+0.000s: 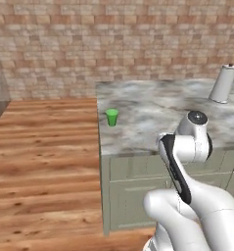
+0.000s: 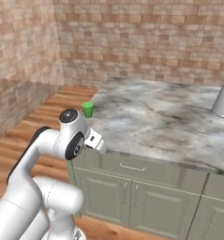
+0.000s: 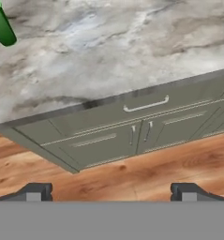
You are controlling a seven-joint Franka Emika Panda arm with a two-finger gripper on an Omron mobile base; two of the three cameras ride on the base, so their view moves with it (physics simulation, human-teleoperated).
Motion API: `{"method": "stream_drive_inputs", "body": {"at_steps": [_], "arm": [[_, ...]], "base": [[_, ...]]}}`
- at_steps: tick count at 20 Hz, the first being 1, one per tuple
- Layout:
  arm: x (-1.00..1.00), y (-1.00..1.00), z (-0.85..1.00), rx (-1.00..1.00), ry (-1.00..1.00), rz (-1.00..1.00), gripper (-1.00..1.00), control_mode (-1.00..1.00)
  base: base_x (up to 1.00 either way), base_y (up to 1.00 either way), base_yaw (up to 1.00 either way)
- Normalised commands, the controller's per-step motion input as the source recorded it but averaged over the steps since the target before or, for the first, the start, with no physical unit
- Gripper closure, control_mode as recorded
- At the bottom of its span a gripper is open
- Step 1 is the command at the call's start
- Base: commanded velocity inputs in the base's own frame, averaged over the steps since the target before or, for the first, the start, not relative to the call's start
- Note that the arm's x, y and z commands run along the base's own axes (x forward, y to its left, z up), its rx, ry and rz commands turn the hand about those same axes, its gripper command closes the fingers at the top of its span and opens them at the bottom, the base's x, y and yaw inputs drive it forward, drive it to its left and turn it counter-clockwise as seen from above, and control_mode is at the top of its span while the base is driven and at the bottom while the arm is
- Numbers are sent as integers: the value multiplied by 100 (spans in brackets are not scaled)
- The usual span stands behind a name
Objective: Pick the strainer and cup and place them in the sink. Then turn on the water.
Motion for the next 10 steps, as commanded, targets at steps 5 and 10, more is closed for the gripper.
{"method": "stream_drive_inputs", "body": {"at_steps": [5,10], "arm": [[0,0,0,0,0,0,-100,100],[0,0,0,0,0,0,-100,100]], "base": [[55,37,0],[58,32,1]]}}
